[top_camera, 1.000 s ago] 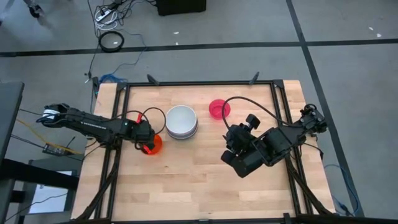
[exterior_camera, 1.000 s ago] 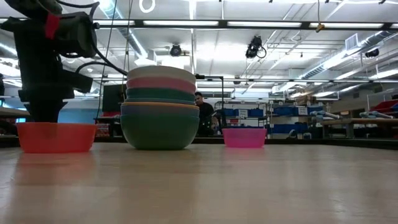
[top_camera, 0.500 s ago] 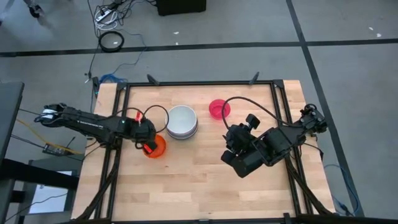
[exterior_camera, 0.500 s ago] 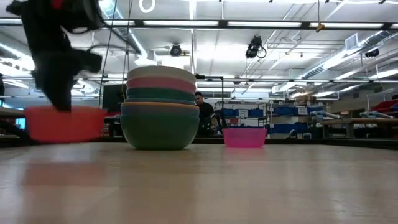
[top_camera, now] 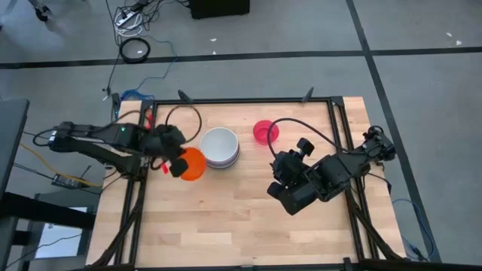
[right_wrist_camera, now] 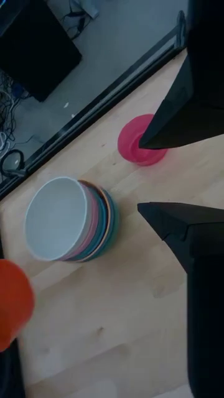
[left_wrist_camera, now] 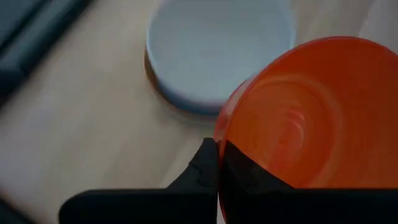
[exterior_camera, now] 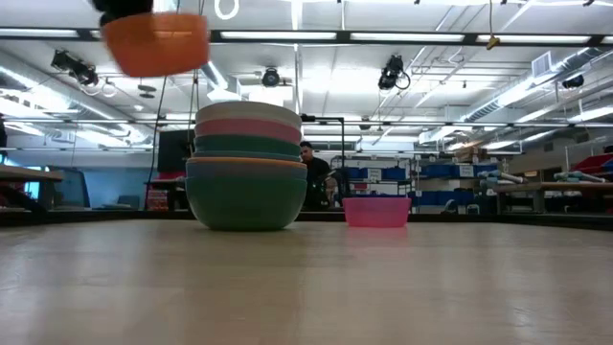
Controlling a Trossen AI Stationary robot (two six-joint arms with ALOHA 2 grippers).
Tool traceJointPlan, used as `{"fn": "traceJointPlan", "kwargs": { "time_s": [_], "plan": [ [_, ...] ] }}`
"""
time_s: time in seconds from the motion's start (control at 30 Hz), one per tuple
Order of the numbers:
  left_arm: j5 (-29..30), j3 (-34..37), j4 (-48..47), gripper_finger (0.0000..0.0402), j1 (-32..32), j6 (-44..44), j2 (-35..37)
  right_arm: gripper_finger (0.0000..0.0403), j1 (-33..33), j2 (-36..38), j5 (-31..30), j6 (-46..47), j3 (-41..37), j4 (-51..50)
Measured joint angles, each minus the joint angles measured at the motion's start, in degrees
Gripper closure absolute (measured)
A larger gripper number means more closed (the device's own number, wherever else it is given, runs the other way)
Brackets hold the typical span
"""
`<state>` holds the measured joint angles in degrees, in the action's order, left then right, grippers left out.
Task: Nest bowls inside each other
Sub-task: Stack the orange bowl on top of the white bowl
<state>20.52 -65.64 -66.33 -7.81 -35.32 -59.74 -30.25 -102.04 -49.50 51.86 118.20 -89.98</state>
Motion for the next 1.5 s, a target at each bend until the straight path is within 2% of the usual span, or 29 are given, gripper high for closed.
{"fn": "traceJointPlan", "kwargs": {
  "time_s": [0.17,0.27,0.5,0.7,0.83,1.03,1.3,1.5],
  "plan": [
    [2.23,-4.43,5.08,0.0399,3.34,7.65,-2.23,0.0269,1.24,-0.01,0.37,0.03,-3.34,0.17],
    [2.13,-4.66,9.60,0.0399,6.49,12.10,-3.97,0.0271,2.07,-0.04,1.58,0.44,-5.35,0.29],
    [1.27,-4.64,11.81,0.0400,13.94,17.94,-10.27,0.0271,2.24,-0.02,1.80,2.11,-8.63,0.21],
    [-5.19,-4.64,16.30,0.0400,20.87,23.44,-15.78,0.0271,2.28,-0.02,1.90,2.32,-8.93,0.44],
    [-7.06,-4.64,16.74,0.0400,23.88,24.95,-18.57,0.0271,2.28,-0.02,1.90,2.63,-8.93,0.52],
    [-11.23,-4.61,16.84,0.0394,25.73,26.12,-21.84,0.0271,2.29,-0.02,3.14,2.71,-8.91,0.76],
    [-12.46,-4.61,18.54,0.0351,25.85,27.23,-23.16,0.0273,2.33,-0.02,3.29,2.71,-8.90,0.78],
    [-14.70,-4.61,18.69,0.0317,25.83,27.33,-23.16,0.0273,2.94,-0.02,5.86,2.69,-8.90,0.78]
  ]
}}
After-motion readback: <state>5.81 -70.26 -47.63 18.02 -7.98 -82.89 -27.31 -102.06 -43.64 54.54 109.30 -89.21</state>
